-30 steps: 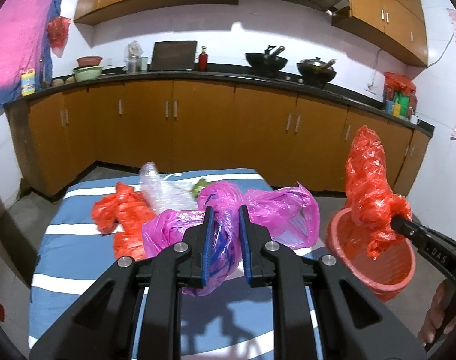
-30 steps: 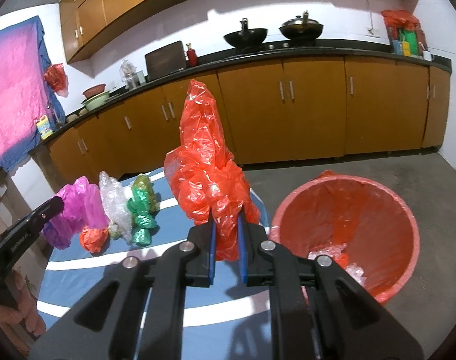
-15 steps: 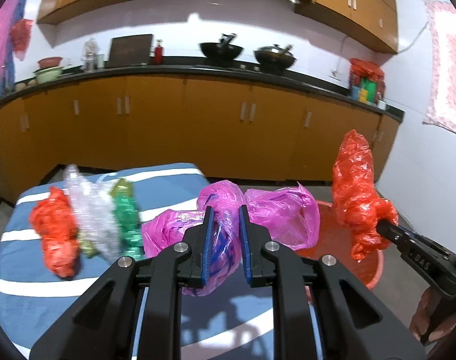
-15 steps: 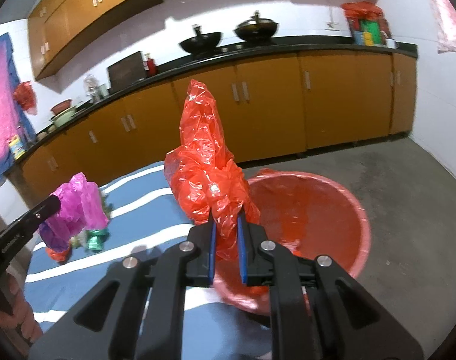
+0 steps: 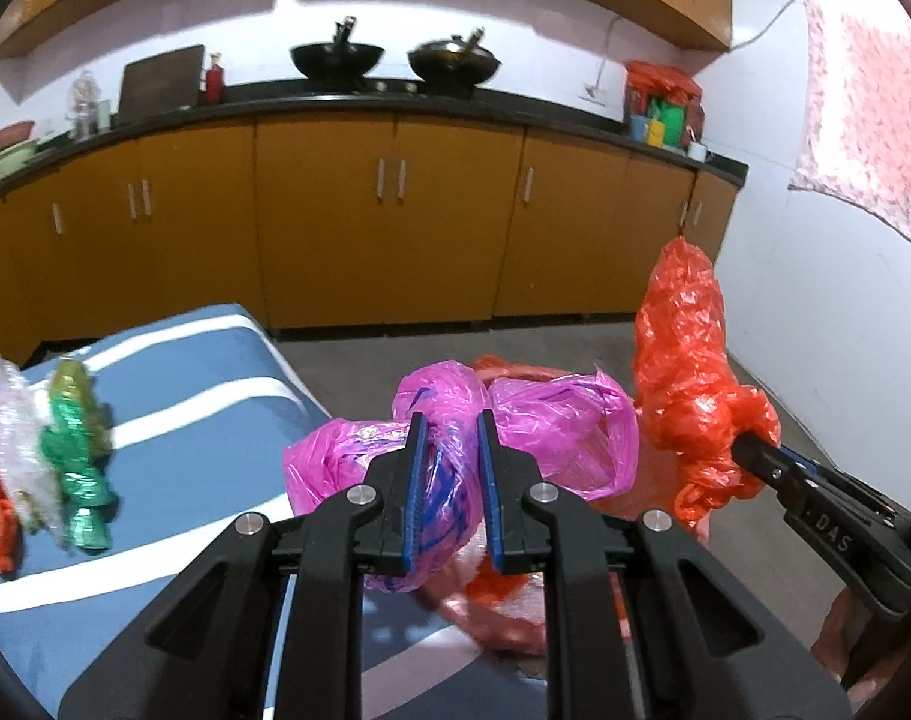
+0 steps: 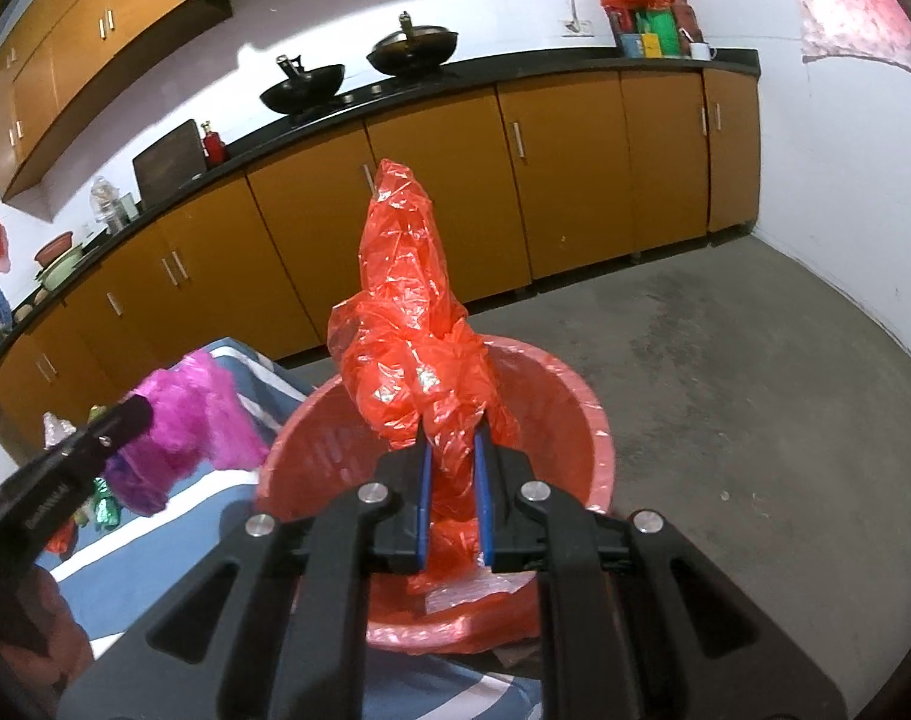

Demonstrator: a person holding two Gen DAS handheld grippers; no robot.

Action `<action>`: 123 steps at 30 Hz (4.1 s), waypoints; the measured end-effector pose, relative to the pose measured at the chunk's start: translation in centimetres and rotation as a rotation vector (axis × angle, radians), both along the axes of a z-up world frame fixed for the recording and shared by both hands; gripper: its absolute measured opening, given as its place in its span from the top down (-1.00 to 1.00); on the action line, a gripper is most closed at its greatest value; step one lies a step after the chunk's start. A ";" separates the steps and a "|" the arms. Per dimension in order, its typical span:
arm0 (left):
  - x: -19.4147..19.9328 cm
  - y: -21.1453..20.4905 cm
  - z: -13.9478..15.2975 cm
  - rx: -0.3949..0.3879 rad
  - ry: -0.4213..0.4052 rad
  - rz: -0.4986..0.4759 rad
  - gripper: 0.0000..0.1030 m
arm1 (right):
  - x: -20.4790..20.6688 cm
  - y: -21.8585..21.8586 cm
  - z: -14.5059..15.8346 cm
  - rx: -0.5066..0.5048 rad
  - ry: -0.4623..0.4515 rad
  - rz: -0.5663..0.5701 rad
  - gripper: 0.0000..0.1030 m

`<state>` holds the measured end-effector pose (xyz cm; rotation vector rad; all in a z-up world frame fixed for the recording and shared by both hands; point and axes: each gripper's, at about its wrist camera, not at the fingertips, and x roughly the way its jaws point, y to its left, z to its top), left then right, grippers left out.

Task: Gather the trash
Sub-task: 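Carry the red bag and pink bag over the wastebasket and open both tools, then move both tools back toward the remaining bags on the table, then grasp the green bag with the right tool while the left tool grasps a red bag, then carry the green and red bags over the wastebasket and open both tools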

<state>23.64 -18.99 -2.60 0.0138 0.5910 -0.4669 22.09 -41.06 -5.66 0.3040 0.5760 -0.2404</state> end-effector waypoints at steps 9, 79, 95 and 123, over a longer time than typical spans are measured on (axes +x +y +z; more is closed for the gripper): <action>1.3 -2.7 -1.5 0.019 0.036 -0.041 0.65 | 1.4 -1.7 -0.7 0.023 -0.001 -0.023 0.68; -2.8 33.4 -4.9 0.070 -0.065 0.603 -0.80 | 15.9 37.5 -8.3 -0.082 0.242 0.609 0.61; -0.8 31.4 -5.6 0.115 -0.013 0.572 -0.80 | 13.6 31.7 -7.8 -0.074 0.187 0.425 0.81; -1.1 32.4 -5.3 0.026 0.098 0.526 0.75 | 10.2 26.9 -4.9 -0.010 0.135 0.361 0.81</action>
